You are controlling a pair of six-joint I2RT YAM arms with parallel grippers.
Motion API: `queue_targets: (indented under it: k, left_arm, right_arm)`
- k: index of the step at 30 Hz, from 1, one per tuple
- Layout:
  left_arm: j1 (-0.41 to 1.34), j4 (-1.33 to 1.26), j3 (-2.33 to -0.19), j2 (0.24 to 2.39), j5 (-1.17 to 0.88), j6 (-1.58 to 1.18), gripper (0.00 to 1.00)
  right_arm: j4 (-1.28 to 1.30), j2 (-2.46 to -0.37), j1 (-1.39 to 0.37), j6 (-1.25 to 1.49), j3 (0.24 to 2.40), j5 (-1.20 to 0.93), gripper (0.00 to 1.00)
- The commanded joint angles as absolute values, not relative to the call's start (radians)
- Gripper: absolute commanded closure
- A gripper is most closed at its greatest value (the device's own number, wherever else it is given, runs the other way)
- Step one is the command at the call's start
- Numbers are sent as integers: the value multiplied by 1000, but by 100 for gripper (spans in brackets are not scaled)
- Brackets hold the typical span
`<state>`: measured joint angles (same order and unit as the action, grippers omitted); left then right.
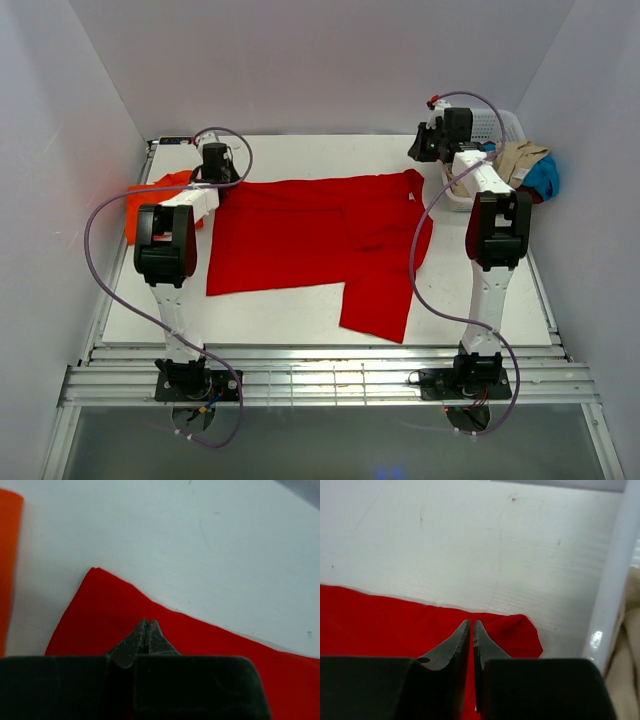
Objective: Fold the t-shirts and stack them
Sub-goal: Fold the flattened tshirt in 1/3 of the way
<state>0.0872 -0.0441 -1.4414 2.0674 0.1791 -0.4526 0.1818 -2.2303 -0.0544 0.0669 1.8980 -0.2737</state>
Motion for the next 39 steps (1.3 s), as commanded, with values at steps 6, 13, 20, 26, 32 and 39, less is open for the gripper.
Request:
queue_targets:
  k: [6,13,20,26,32,39]
  left_arm:
    - [83,41,-1493,2131,236,-443,100]
    - [83,49,-1489,2154,249,-448,100]
    - [78,58,-1479,2177,238,-457,100]
    - [72,63,-1485,2200,235,-457,100]
    - [55,84,-1506,2233,225,-463,100]
    - [37,95,-1503,2235,219,-469,100]
  right_arm:
    - [139,-2321,-52,107,1930,-384,88]
    - [237,-2352,-52,104,1933,-255,89]
    - [331,-2364,-52,92,1925,-68,89]
    - [405,-2419,-52,86,1988,-20,89]
    - [459,-2454,-52,87,2020,58,89]
    - [485,-2439,-41,89,2019,126,89]
